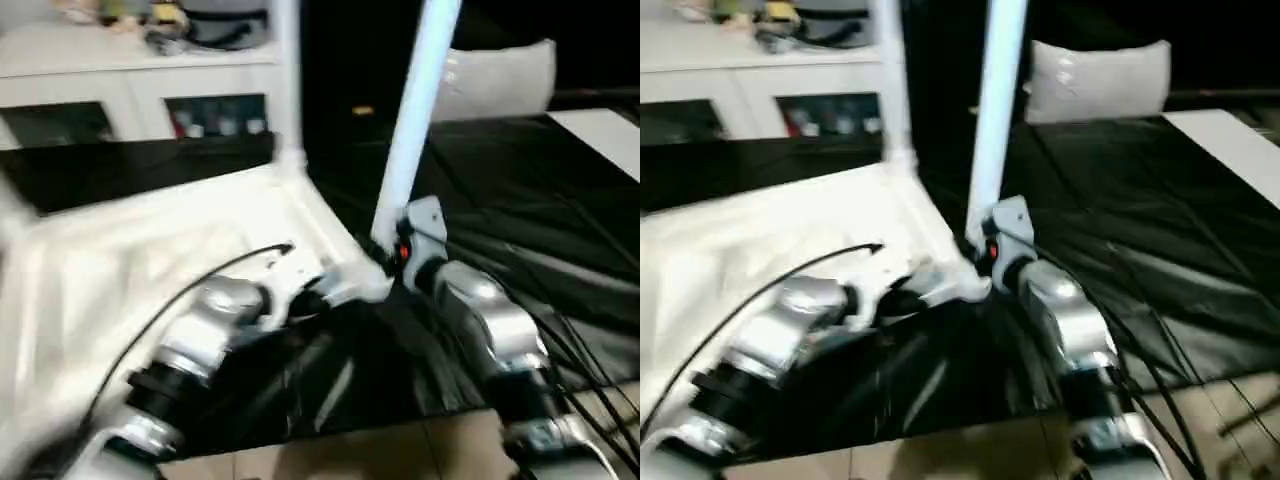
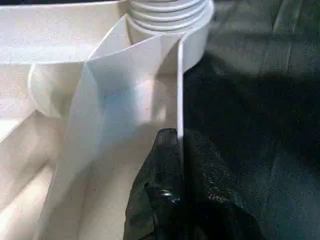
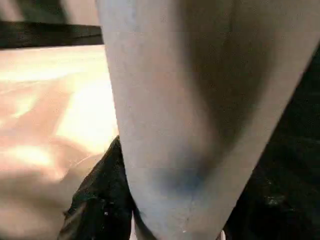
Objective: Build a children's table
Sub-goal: Rotate leg to tighten
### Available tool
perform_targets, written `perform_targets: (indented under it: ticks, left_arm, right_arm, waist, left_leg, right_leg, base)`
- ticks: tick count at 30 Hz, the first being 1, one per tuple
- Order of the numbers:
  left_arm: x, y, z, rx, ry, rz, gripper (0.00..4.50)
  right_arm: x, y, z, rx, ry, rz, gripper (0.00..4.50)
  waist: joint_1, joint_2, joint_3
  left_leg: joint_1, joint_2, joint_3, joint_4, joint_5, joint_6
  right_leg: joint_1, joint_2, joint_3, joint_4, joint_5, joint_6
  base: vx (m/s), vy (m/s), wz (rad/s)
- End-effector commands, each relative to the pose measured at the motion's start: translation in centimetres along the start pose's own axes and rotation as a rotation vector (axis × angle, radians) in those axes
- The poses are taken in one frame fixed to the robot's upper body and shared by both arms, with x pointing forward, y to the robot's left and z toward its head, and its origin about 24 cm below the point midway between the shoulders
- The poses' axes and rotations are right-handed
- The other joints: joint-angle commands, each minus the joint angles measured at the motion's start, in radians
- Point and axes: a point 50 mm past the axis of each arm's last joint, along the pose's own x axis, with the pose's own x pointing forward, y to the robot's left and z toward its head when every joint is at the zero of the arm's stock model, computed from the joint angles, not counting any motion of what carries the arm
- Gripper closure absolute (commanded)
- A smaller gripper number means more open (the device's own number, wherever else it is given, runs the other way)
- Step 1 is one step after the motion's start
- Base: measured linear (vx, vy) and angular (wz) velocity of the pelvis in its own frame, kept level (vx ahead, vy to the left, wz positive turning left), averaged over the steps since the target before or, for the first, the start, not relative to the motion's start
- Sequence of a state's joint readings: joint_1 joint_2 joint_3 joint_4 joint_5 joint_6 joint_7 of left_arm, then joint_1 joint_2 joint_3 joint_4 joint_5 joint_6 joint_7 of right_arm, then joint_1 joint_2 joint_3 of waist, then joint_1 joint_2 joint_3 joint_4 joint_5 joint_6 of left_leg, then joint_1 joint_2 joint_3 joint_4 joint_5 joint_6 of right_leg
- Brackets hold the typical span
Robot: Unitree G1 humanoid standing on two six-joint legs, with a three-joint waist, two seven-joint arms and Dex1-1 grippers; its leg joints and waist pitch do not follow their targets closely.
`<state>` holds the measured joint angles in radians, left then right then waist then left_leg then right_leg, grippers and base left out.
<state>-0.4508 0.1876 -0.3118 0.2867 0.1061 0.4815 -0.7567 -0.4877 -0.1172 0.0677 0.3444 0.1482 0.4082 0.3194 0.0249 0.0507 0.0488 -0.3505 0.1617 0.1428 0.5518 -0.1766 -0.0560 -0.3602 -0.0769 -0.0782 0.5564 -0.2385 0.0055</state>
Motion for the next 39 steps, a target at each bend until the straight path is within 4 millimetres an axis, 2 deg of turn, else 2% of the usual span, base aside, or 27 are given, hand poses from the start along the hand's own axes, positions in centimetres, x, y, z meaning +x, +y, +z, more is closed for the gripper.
perform_targets:
  ticks: [1,2,4,5,6,7,8,9,10,11,12,13,14,15,16,17,18,20,21,22,24,27,29,31,32,35,39]
  left_arm:
    - [0.8,-1.4,1.1,0.048,-0.017,-0.005,4.5]
    - [0.9,-2.0,1.6,0.069,-0.019,-0.009,4.5]
    - [0.9,-2.2,1.7,0.074,-0.008,-0.009,4.5]
    - [0.9,-2.3,1.7,0.07,-0.003,-0.003,4.5]
    - [0.8,-2.2,1.7,0.07,-0.001,0.002,4.5]
    - [0.8,-2.2,1.7,0.07,-0.001,0.003,4.5]
    - [0.7,-2.2,1.6,0.069,0.001,0.008,4.5]
    - [0.7,-2.2,1.6,0.071,0.003,0.012,4.5]
    - [0.6,-2.2,1.6,0.078,0.0,0.008,4.5]
    - [0.6,-2.2,1.6,0.085,-0.002,0.005,4.5]
    - [0.5,-2.2,1.6,0.088,-0.004,0.004,4.5]
    - [0.5,-2.2,1.6,0.091,-0.006,0.004,4.5]
    - [0.4,-2.0,1.6,0.095,-0.007,0.004,4.5]
    - [0.3,-1.8,1.6,0.101,-0.007,0.008,4.5]
    - [0.2,-1.5,1.5,0.108,-0.005,0.011,4.5]
    - [0.1,-1.2,1.5,0.115,-0.002,0.015,4.5]
    - [0.0,-1.0,1.4,0.118,0.003,0.019,4.5]
    - [-0.2,-0.4,1.2,0.123,0.015,0.035,4.5]
    - [-0.4,0.1,1.0,0.125,0.02,0.045,4.5]
    - [-0.5,0.4,1.0,0.125,0.022,0.051,4.5]
    - [-0.7,0.9,0.8,0.128,0.025,0.059,4.5]
    - [-1.0,1.3,0.6,0.147,0.026,0.054,4.5]
    - [-1.2,1.5,0.4,0.164,0.022,0.015,4.5]
    - [-1.4,1.4,0.1,0.197,0.025,-0.035,4.5]
    - [-1.5,1.3,0.0,0.23,0.02,-0.076,4.5]
    - [-1.9,1.2,-0.5,0.283,0.03,-0.165,4.5]
    - [-2.6,1.0,-0.9,0.366,0.048,-0.286,4.5]
  right_arm:
    - [0.0,0.2,-5.7,0.098,0.265,-0.069,2.63]
    - [0.3,0.5,-5.7,0.112,0.276,-0.08,2.63]
    - [0.5,0.6,-5.6,0.111,0.287,-0.089,2.63]
    - [0.6,0.6,-5.5,0.107,0.29,-0.095,2.63]
    - [0.8,0.7,-5.5,0.107,0.291,-0.093,2.63]
    - [0.8,0.7,-5.5,0.107,0.291,-0.093,2.63]
    - [0.9,0.7,-5.4,0.109,0.29,-0.089,2.63]
    - [1.0,0.7,-5.3,0.111,0.285,-0.077,2.28]
    - [1.1,0.8,-5.2,0.11,0.276,-0.064,1.93]
    - [1.2,0.7,-5.1,0.109,0.268,-0.058,1.93]
    - [1.2,0.7,-5.0,0.11,0.261,-0.054,1.86]
    - [1.3,0.7,-5.0,0.114,0.257,-0.051,1.86]
    - [1.4,0.6,-4.8,0.12,0.248,-0.049,1.72]
    - [1.4,0.5,-4.7,0.115,0.239,-0.049,1.57]
    - [1.4,0.4,-4.5,0.111,0.225,-0.042,1.44]
    - [1.3,0.3,-4.3,0.106,0.214,-0.034,1.44]
    - [1.3,0.2,-4.2,0.106,0.206,-0.024,1.42]
    - [0.9,0.0,-3.7,0.092,0.165,0.014,1.11]
    - [0.5,-0.2,-3.5,0.074,0.134,0.045,1.02]
    - [0.2,-0.3,-3.3,0.062,0.117,0.063,0.96]
    - [-0.6,-0.7,-3.1,0.038,0.089,0.108,0.89]
    - [-1.5,-1.2,-2.8,0.006,0.04,0.163,0.56]
    - [-2.6,-1.9,-2.3,-0.008,-0.011,0.215,0.47]
    - [-3.4,-2.5,-2.1,-0.034,-0.035,0.247,0.47]
    - [-4.0,-2.9,-1.9,-0.069,-0.047,0.266,0.13]
    - [-5.1,-3.8,-1.5,-0.141,-0.063,0.316,0.05]
    - [-6.3,-4.4,-0.4,-0.209,-0.085,0.441,0.05]
  waist:
    - [-0.008,0.01,-0.012]
    - [-0.009,0.002,-0.009]
    - [-0.016,0.006,-0.002]
    - [-0.021,0.014,0.002]
    - [0.009,0.026,0.013]
    - [0.009,0.026,0.013]
    - [0.036,-0.021,-0.018]
    - [0.043,-0.062,-0.012]
    - [0.033,-0.047,0.026]
    - [0.025,-0.047,0.026]
    - [0.04,-0.018,-0.014]
    - [0.04,-0.018,-0.014]
    - [0.027,-0.014,-0.035]
    - [0.026,-0.003,-0.027]
    - [0.017,-0.012,-0.017]
    - [0.014,-0.014,-0.016]
    - [0.011,-0.012,-0.016]
    - [0.014,-0.02,-0.028]
    - [0.023,-0.018,-0.029]
    - [0.029,-0.016,-0.028]
    - [0.038,-0.015,-0.033]
    - [0.049,-0.009,-0.042]
    - [0.056,-0.012,-0.057]
    - [0.057,-0.013,-0.063]
    - [0.061,-0.011,-0.062]
    - [0.064,-0.008,-0.061]
    - [0.066,-0.003,-0.053]
  left_leg:
    - [0.017,0.063,-0.055,-0.113,-0.812,-0.072]
    - [0.035,0.056,-0.048,-0.101,-0.812,-0.065]
    - [0.037,0.054,-0.049,-0.102,-0.828,-0.058]
    - [0.014,0.067,-0.053,-0.13,-0.884,-0.065]
    - [-0.058,0.1,-0.035,-0.225,-0.987,-0.076]
    - [-0.058,0.1,-0.035,-0.225,-0.987,-0.076]
    - [-0.004,0.067,0.039,-0.197,-0.822,-0.043]
    - [0.078,0.03,0.019,-0.068,-0.656,-0.063]
    - [0.114,-0.027,-0.022,0.129,-0.231,0.01]
    - [-0.023,-0.004,-0.067,0.098,-0.161,-0.006]
    - [-0.01,0.034,-0.072,-0.022,-0.233,-0.041]
    - [-0.01,0.034,-0.072,-0.022,-0.233,-0.041]
    - [0.041,0.058,-0.056,-0.045,-0.222,-0.021]
    - [0.038,0.057,-0.038,-0.06,-0.275,-0.011]
    - [0.026,0.057,-0.036,-0.067,-0.351,-0.005]
    - [0.034,0.051,-0.034,-0.065,-0.476,-0.015]
    - [0.032,0.049,-0.039,-0.067,-0.511,-0.019]
    - [0.023,0.052,-0.036,-0.067,-0.443,-0.008]
    - [0.02,0.05,-0.026,-0.065,-0.355,0.013]
    - [0.025,0.052,-0.022,-0.062,-0.333,0.021]
    - [0.011,0.056,-0.009,-0.059,-0.255,0.036]
    - [0.011,0.06,0.001,-0.05,-0.175,0.044]
    - [-0.003,0.058,-0.001,-0.035,-0.042,0.08]
    - [-0.007,0.053,0.001,-0.024,0.031,0.119]
    - [-0.009,0.05,0.002,-0.019,0.039,0.144]
    - [-0.012,0.055,0.003,-0.018,0.012,0.16]
    - [-0.008,0.062,0.004,-0.029,-0.119,0.108]
  right_leg:
    - [0.002,-0.069,0.02,-0.09,-0.546,-0.053]
    - [-0.015,-0.073,0.014,-0.108,-0.609,-0.043]
    - [-0.011,-0.068,-0.01,-0.121,-0.653,-0.018]
    - [0.018,-0.057,-0.024,-0.09,-0.587,-0.017]
    - [0.08,-0.028,-0.01,0.052,-0.429,-0.046]
    - [0.08,-0.028,-0.01,0.052,-0.429,-0.046]
    - [0.035,-0.029,0.05,0.078,-0.337,-0.054]
    - [-0.064,-0.076,0.069,-0.065,-0.695,-0.017]
    - [-0.134,-0.174,0.103,-0.211,-1.112,-0.022]
    - [0.027,-0.206,0.061,-0.132,-1.022,-0.002]
    - [0.052,-0.131,0.046,-0.08,-0.68,-0.039]
    - [0.052,-0.131,0.046,-0.08,-0.68,-0.039]
    - [0.012,-0.07,0.044,-0.026,-0.154,-0.151]
    - [0.012,-0.064,0.045,-0.031,-0.083,-0.211]
    - [0.015,-0.063,0.043,-0.04,-0.164,-0.205]
    - [0.007,-0.071,0.041,-0.06,-0.374,-0.171]
    - [0.003,-0.078,0.042,-0.071,-0.458,-0.145]
    - [0.01,-0.083,0.045,-0.073,-0.409,-0.136]
    - [0.009,-0.08,0.048,-0.071,-0.337,-0.147]
    - [0.004,-0.079,0.05,-0.07,-0.317,-0.157]
    - [0.014,-0.08,0.049,-0.058,-0.262,-0.199]
    - [0.016,-0.079,0.044,-0.047,-0.159,-0.228]
    - [0.03,-0.077,0.041,-0.018,0.027,-0.26]
    - [0.028,-0.074,0.039,-0.006,0.136,-0.283]
    - [0.023,-0.074,0.036,-0.008,0.136,-0.291]
    - [0.022,-0.076,0.035,-0.01,0.087,-0.293]
    - [0.02,-0.077,0.035,-0.025,-0.098,-0.267]
  base:
    - [-0.022,0.051,-0.13]
    - [0.0,0.0,0.0]
    - [0.0,0.0,0.0]
    - [0.0,0.0,0.0]
    - [0.0,0.0,0.0]
    - [-0.072,-0.031,0.08]
    - [-0.042,-0.108,0.18]
    - [-0.042,-0.108,0.18]
    - [0.111,-0.099,-0.02]
    - [0.192,0.029,-0.52]
    - [0.192,0.029,-0.52]
    - [0.094,0.075,-0.24]
    - [-0.013,0.0,0.35]
    - [-0.037,-0.005,0.39]
    - [-0.029,-0.029,0.18]
    - [0.0,0.0,0.0]
    - [0.0,0.0,0.0]
    - [0.0,0.0,0.0]
    - [0.0,0.0,0.0]
    - [0.0,0.0,0.0]
    - [0.03,-0.032,0.09]
    - [0.0,0.0,0.0]
    - [0.0,0.0,0.0]
    - [0.0,0.0,0.0]
    - [0.0,0.0,0.0]
    - [0.0,0.0,0.0]
    - [0.0,0.0,0.0]
